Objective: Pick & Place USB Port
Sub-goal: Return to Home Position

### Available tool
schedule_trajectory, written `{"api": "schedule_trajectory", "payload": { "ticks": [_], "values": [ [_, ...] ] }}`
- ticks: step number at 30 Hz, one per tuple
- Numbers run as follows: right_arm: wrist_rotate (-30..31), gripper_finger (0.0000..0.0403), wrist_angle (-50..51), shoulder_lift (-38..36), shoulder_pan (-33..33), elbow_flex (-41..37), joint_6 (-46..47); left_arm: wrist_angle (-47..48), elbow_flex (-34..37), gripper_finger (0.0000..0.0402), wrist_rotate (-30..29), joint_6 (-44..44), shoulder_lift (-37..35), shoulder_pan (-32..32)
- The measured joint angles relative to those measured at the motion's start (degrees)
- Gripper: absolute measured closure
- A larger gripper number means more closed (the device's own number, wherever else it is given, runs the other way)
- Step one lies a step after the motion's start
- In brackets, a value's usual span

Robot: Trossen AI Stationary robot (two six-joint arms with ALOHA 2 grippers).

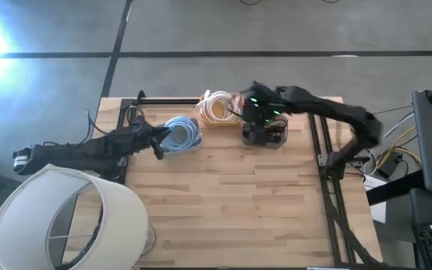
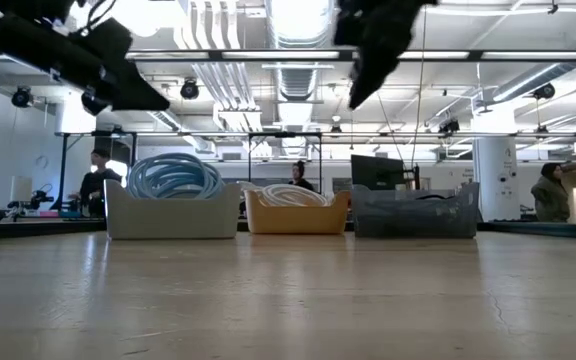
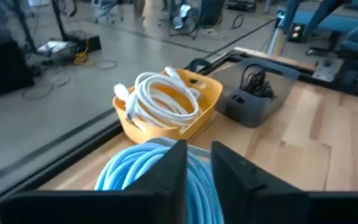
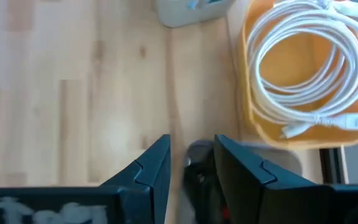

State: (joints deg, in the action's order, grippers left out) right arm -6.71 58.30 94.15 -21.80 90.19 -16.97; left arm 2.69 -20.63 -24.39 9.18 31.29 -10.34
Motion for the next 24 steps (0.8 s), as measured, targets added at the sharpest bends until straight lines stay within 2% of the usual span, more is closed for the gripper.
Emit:
{"api": "schedule_trajectory", "payload": {
  "ticks": [6,14,20,24],
  "values": [
    [0.0,0.0286,-12.7,-21.0,3.6,-21.7,5.0,1.5,1.1,0.0394,6.2,-7.0,-6.4,0.1],
    [0.3,0.0280,-30.2,-45.5,4.7,-44.0,12.9,-1.0,5.2,0.0386,7.1,-6.3,-13.1,0.1],
    [0.3,0.0286,-43.1,-59.7,4.7,-58.0,13.4,-14.8,14.8,0.0395,10.9,-8.1,-16.0,0.1],
    [0.3,0.0291,-50.8,-66.0,4.7,-65.6,13.8,-22.4,19.5,0.0394,12.9,-9.1,-17.6,0.1]
  ]
}}
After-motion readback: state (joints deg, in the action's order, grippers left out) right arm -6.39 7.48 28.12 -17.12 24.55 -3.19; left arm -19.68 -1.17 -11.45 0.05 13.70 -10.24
